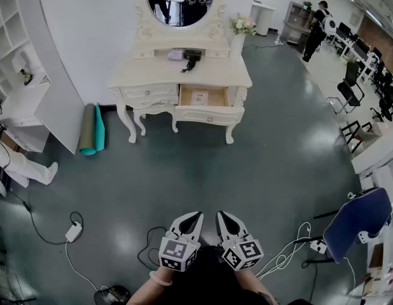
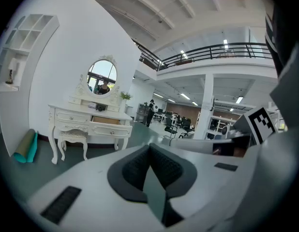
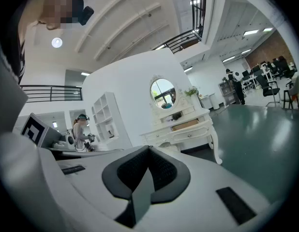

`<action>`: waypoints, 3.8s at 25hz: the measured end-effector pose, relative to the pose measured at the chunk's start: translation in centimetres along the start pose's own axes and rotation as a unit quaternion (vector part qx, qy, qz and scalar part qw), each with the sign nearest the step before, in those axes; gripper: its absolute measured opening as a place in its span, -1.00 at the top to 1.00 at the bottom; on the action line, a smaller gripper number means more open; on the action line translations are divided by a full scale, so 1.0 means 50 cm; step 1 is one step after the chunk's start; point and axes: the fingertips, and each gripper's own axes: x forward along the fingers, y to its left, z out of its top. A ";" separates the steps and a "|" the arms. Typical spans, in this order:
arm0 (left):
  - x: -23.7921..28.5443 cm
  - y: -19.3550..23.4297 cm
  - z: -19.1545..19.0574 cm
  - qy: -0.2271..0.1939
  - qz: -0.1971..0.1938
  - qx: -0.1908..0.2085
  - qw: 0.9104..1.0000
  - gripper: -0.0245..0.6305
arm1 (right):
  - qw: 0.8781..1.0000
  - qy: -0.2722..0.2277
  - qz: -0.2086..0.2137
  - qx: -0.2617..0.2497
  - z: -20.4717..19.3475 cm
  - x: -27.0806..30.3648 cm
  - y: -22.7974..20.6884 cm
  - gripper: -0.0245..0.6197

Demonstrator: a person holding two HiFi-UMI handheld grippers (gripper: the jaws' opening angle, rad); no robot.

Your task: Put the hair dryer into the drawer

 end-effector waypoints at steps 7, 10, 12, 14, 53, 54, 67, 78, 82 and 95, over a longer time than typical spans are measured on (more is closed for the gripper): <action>-0.002 0.005 -0.010 0.008 -0.005 -0.013 1.000 0.86 | 1.000 -0.004 -0.003 0.008 0.001 -0.003 -0.007 0.86; 0.017 0.021 -0.013 0.010 -0.002 -0.025 1.000 0.86 | 1.000 -0.010 -0.001 0.004 0.007 0.015 -0.018 0.86; 0.036 0.036 -0.010 0.009 0.004 -0.029 1.000 0.86 | 1.000 -0.008 0.006 0.006 0.009 0.036 -0.030 0.86; 0.058 0.054 0.000 0.006 0.007 -0.035 0.999 0.86 | 1.000 -0.006 0.015 0.013 0.015 0.064 -0.042 0.86; 0.353 0.247 0.164 -0.033 0.057 -0.067 0.996 0.86 | 0.996 -0.020 0.048 0.069 0.156 0.393 -0.253 0.86; 0.355 0.247 0.162 -0.033 0.058 -0.070 0.995 0.86 | 0.996 -0.019 0.048 0.070 0.155 0.392 -0.254 0.86; 0.419 0.292 0.185 -0.032 0.051 -0.060 0.996 0.86 | 0.999 -0.020 0.034 0.006 0.176 0.453 -0.280 0.86; 0.549 0.406 0.281 -0.025 0.034 -0.039 0.998 0.86 | 0.998 -0.021 0.036 -0.052 0.239 0.630 -0.307 0.86; 0.591 0.459 0.319 -0.015 0.025 -0.024 0.999 0.86 | 0.997 -0.022 0.041 -0.060 0.267 0.709 -0.308 0.86; 0.697 0.628 0.443 -0.017 0.013 -0.009 1.000 0.86 | 0.996 -0.018 0.040 -0.074 0.344 0.927 -0.333 0.86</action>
